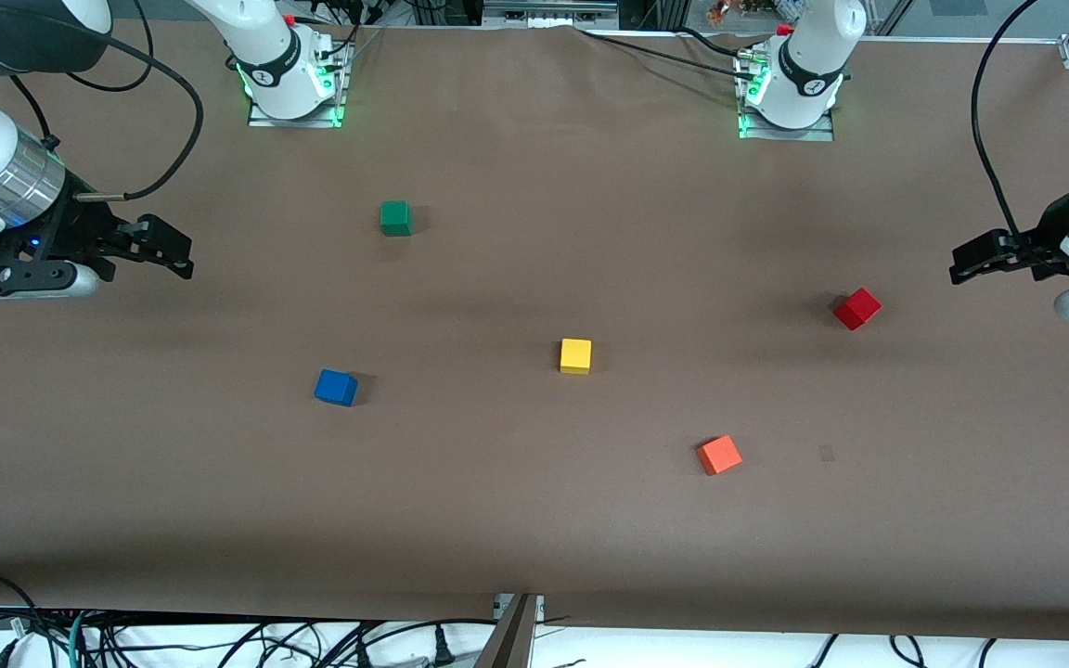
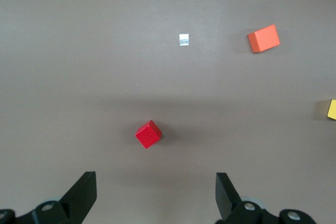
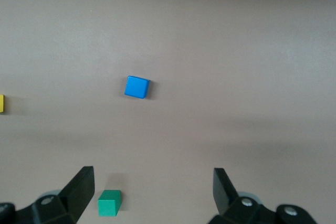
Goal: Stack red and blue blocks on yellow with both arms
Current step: 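Move the left gripper down over the red cube, then grasp the red cube with the left gripper and lift it, then carry the red cube onto the yellow cube while the right gripper grasps blue, then release the red cube on yellow while the right gripper lifts blue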
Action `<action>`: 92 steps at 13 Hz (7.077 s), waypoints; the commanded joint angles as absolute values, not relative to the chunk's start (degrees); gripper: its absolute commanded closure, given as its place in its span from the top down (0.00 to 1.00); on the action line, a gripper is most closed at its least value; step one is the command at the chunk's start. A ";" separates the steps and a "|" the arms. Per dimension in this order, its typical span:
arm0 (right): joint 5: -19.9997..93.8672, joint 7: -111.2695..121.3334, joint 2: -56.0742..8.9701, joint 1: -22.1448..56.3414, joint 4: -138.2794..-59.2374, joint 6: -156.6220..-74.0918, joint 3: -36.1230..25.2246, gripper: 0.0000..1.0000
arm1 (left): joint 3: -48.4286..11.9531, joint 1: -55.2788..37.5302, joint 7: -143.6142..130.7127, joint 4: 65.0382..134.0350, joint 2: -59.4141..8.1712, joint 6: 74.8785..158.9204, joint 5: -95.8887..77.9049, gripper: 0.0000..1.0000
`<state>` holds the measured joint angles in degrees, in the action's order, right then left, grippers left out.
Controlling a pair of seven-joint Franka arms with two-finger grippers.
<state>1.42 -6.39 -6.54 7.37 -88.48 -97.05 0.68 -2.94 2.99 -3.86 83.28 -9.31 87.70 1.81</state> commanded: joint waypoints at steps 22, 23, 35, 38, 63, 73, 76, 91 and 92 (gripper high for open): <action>2.28 -6.50 -6.42 6.68 -88.51 -96.94 1.23 1.00 | -2.81 13.36 -22.40 117.84 -16.35 125.58 -1.23 1.00; 2.29 -6.42 -6.33 6.68 -88.51 -96.86 1.23 1.00 | -2.90 13.27 -23.46 120.38 -15.83 127.60 -1.23 1.00; 2.29 -6.50 -6.42 6.59 -88.51 -96.68 1.23 1.00 | -4.48 12.57 -27.86 141.41 -13.71 155.03 -1.23 1.00; 2.29 -6.50 -6.42 6.59 -88.51 -96.68 1.23 1.00 | -4.57 12.48 -27.60 141.59 -13.80 155.22 -1.14 0.51; -0.27 -18.27 -28.81 10.89 -88.42 -113.27 1.58 1.00 | -21.37 -16.86 -38.31 85.62 -37.78 121.29 6.06 0.00; -0.26 -27.07 -40.51 13.62 -88.95 -126.29 1.58 0.98 | -11.51 -30.76 -38.50 80.42 -43.50 121.55 7.89 0.01; -0.26 -27.16 -41.92 13.62 -89.29 -127.97 1.58 0.86 | -11.51 -31.29 -38.58 80.42 -43.59 121.55 11.33 0.02; 1.57 -26.28 -38.67 18.46 -70.76 -104.85 3.68 0.44 | -11.25 -31.20 -38.94 79.10 -45.61 122.34 14.41 0.03; 2.37 -26.37 -38.76 18.46 -69.79 -105.29 4.56 0.44 | -11.25 -31.20 -39.28 78.41 -45.88 122.34 14.24 0.03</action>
<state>0.59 -26.67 -37.73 18.73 -72.64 -106.27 3.23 -11.64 -30.54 -37.94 81.76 -43.82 123.11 12.67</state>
